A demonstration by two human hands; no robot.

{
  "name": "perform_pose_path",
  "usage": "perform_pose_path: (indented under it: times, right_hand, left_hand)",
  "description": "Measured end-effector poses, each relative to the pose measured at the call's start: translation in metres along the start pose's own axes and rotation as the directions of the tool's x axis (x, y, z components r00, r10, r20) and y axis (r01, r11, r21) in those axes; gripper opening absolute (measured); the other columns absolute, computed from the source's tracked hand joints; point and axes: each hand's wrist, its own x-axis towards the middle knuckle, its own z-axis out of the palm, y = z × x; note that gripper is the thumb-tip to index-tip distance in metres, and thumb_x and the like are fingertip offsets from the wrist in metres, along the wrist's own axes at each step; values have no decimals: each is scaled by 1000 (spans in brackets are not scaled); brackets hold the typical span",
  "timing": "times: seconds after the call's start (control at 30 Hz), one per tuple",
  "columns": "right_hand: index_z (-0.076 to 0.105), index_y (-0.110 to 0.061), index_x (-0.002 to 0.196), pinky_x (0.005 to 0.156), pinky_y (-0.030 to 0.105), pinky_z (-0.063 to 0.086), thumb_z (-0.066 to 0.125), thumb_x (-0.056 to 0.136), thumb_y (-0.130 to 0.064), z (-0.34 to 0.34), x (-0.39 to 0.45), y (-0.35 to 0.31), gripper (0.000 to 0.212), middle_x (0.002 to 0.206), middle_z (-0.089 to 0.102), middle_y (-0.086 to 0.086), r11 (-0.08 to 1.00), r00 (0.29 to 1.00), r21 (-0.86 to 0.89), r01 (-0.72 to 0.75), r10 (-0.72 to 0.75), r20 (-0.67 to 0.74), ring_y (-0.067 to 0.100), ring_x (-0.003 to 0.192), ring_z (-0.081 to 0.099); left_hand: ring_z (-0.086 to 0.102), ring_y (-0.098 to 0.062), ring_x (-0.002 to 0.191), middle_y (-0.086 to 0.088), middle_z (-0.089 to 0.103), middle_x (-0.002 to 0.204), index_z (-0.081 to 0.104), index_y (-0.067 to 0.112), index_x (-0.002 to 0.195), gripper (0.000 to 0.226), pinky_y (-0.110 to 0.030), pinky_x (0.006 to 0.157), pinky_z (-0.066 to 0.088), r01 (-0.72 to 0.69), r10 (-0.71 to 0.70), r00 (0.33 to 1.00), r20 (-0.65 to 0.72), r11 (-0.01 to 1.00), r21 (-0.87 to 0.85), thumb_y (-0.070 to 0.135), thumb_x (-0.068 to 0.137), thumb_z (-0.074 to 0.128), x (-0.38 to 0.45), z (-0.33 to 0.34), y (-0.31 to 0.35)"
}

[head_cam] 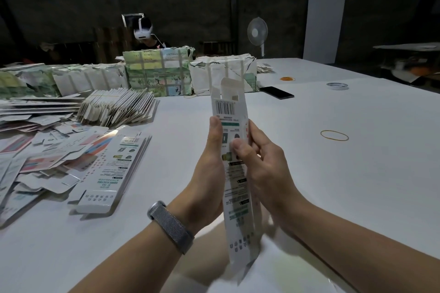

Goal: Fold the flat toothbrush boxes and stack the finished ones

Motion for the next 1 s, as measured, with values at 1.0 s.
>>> perform_pose_path:
  times: [1.0]
  right_hand:
    - [64,-26,119,73,39,61,45,95,-36,-9,5,-2,32,96,74,0,989,1000,-146,-13,13,-2,22,89,72]
  left_hand:
    - [76,-17,87,3,77,100,41,31,131,63,-50,75,62,-187,305,944,-125,807,560,71,83,44,10,-20,6]
